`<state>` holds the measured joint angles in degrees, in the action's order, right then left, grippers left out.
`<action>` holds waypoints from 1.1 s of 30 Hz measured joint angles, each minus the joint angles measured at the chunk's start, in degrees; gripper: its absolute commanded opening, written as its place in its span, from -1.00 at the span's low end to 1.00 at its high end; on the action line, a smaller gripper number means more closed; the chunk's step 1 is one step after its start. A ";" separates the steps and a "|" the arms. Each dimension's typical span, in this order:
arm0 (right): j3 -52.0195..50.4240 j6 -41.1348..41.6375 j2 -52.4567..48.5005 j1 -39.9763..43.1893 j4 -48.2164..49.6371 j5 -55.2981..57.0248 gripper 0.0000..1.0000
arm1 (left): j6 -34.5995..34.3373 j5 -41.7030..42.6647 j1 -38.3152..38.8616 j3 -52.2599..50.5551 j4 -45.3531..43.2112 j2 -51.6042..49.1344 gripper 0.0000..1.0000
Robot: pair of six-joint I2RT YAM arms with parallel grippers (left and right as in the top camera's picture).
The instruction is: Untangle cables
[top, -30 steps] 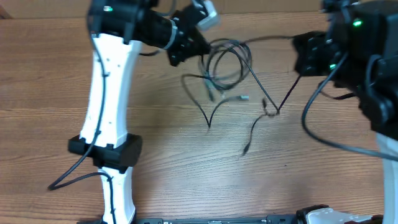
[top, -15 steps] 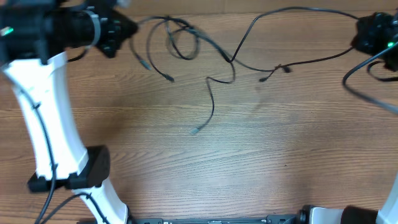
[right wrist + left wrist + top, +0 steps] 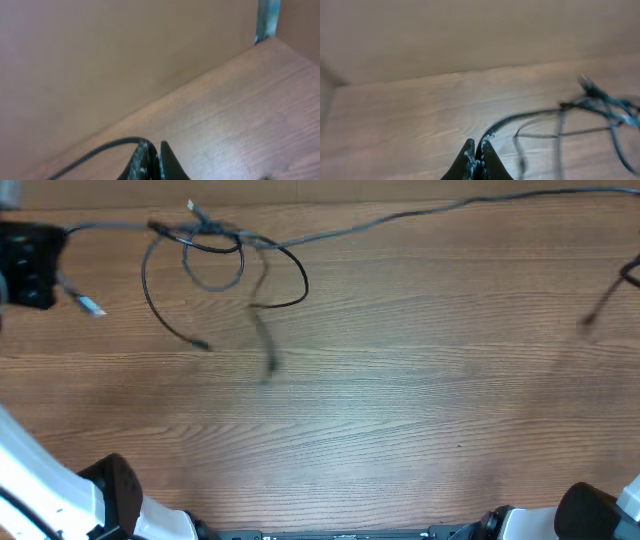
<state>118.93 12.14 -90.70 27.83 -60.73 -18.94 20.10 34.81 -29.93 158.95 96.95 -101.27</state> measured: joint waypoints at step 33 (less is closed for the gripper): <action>2.05 3.17 -0.13 -45.92 2.23 3.93 -0.93 | -4.98 7.56 -5.31 0.07 -0.07 7.56 -0.92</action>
<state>120.99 15.31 -90.83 -18.09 -58.50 -15.00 15.11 42.37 -35.24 159.02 96.88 -93.71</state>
